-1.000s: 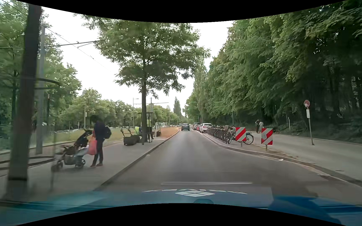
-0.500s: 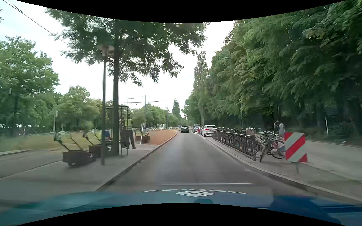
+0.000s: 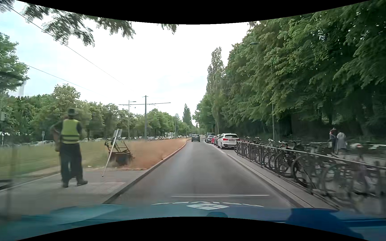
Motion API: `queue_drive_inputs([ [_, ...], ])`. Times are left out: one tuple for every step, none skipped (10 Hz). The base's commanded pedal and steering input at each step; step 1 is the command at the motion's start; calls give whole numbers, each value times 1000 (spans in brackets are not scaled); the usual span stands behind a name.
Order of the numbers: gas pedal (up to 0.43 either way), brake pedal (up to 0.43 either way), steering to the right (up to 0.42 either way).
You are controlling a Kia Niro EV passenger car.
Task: Follow the waypoints while adhering to traffic rules and regulations
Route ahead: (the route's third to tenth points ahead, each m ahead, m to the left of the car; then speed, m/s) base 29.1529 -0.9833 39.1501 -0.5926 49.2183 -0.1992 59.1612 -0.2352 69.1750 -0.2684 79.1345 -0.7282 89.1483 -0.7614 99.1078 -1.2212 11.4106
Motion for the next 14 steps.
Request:
queue_drive_inputs([
  [280,0,-5],
  [280,0,-6],
  [280,0,-9],
  [280,0,-11],
  [331,0,-12],
  [339,0,-12],
  [339,0,-13],
  [339,0,-13],
  [339,0,-14],
  [331,0,-13],
  [331,0,-14],
  [268,0,-14],
  [228,0,-14],
  [197,0,-13],
])
